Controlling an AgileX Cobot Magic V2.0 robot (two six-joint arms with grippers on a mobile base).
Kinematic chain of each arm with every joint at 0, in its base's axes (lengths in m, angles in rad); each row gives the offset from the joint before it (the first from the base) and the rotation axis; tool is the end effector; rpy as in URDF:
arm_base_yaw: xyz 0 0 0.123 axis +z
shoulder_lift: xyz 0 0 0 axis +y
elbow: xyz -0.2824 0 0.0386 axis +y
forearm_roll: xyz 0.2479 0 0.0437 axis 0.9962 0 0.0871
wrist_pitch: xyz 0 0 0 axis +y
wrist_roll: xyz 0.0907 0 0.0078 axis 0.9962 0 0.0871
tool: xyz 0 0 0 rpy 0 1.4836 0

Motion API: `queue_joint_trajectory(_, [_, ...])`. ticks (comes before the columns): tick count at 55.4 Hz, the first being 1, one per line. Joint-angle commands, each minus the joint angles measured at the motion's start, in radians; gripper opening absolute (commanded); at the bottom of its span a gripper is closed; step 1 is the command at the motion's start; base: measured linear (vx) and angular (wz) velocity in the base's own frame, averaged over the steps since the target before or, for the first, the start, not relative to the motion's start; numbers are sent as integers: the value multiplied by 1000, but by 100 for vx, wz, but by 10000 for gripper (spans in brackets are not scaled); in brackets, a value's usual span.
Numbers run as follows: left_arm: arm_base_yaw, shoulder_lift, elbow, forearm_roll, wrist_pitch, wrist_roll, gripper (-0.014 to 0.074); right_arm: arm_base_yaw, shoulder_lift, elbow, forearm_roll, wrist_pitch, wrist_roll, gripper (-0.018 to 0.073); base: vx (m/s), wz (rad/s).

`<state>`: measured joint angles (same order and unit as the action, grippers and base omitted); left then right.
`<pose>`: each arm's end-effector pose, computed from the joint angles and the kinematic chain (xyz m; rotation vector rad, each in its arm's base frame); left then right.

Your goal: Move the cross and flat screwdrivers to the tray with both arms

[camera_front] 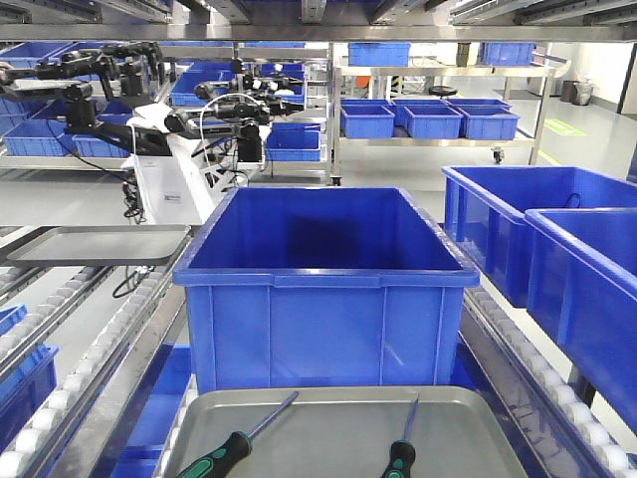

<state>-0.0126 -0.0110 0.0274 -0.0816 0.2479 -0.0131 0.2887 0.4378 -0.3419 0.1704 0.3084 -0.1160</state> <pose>0.0553 -0.0025 0.1820 -0.0549 1.7471 -0.0942 0.0926 0.0324 0.2693 -0.2638 1.8743 0.2777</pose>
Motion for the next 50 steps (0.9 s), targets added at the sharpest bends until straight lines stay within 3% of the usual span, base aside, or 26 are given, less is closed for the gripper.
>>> queue_joint_trajectory(1, [1, -12, -26, -1, -74, -11, -6, -11, -160, 66, -130, -100, 5, 85, 0, 0])
queue_joint_trajectory(5, [1, -12, -26, -1, -74, -11, -6, -52, -262, 137, -176, -100, 33, -16, 0, 0])
queue_joint_trajectory(14, [1, -12, -26, -1, -74, -11, -6, -209, -398, 258, -194, -112, 116, -12, 0, 0])
queue_joint_trajectory(21, [1, -12, -26, -1, -74, -11, -6, -288, -458, 364, -217, -189, 171, -11, 0, 0])
queue_joint_trajectory(23, [1, -12, -26, -1, -74, -11, -6, -293, -455, 387, -218, -220, 193, -11, 0, 0])
queue_joint_trajectory(26, [1, -13, -26, -1, -73, -11, -6, -293, -455, 379, -236, -146, 223, -11, 0, 0])
queue_joint_trajectory(50, [1, -12, -26, -1, -73, -11, -6, -291, -454, 380, -262, -131, 217, -11, 0, 0])
